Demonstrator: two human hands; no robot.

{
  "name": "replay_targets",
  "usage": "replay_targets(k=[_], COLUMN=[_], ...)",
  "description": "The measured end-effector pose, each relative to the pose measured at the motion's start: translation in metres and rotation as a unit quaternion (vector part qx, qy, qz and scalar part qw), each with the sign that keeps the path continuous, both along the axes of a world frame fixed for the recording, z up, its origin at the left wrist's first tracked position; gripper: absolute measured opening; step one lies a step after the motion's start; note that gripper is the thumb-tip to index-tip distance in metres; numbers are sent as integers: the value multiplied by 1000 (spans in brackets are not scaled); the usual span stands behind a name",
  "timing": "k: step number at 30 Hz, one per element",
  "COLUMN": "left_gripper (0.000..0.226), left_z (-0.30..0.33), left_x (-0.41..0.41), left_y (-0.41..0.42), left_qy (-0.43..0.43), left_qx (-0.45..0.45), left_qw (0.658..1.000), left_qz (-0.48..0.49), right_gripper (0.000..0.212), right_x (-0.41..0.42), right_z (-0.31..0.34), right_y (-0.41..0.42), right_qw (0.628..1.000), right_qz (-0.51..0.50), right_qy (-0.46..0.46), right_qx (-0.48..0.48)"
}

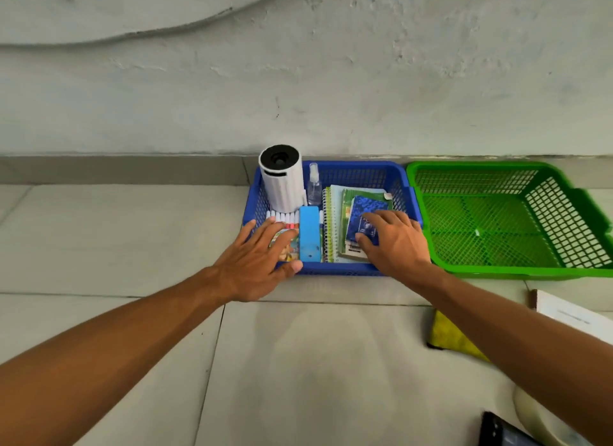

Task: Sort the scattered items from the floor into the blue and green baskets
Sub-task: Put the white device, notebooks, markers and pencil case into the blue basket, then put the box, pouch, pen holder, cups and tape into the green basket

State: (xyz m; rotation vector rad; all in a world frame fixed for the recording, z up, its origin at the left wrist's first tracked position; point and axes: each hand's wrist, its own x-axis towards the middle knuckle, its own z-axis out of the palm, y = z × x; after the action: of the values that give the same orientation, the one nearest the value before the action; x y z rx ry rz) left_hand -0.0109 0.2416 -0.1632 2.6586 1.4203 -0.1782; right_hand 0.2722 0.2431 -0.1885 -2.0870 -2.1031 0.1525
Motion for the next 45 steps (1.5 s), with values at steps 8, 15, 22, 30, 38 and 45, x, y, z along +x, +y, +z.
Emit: replay_targets(k=[8, 15, 22, 30, 38, 45], left_gripper=[76, 76, 78, 56, 49, 61], left_z=[-2, 18, 13, 1, -25, 2], left_x=[77, 168, 248, 293, 303, 326], left_y=[8, 2, 10, -7, -28, 5], left_qy=[-66, -27, 12, -28, -10, -66], left_qx=[79, 80, 74, 138, 52, 144], left_qw=[994, 985, 971, 881, 846, 850], left_qz=[-22, -151, -228, -451, -531, -502], right_gripper=[68, 83, 73, 36, 65, 69], right_x=[63, 115, 160, 171, 174, 191], right_z=[9, 9, 8, -5, -8, 32], right_y=[-29, -81, -120, -161, -159, -164], right_qw=[995, 993, 992, 996, 982, 979], right_qz=[-11, -78, -99, -37, -23, -77], right_qy=[55, 61, 22, 21, -43, -80], right_qx=[83, 65, 71, -80, -184, -173])
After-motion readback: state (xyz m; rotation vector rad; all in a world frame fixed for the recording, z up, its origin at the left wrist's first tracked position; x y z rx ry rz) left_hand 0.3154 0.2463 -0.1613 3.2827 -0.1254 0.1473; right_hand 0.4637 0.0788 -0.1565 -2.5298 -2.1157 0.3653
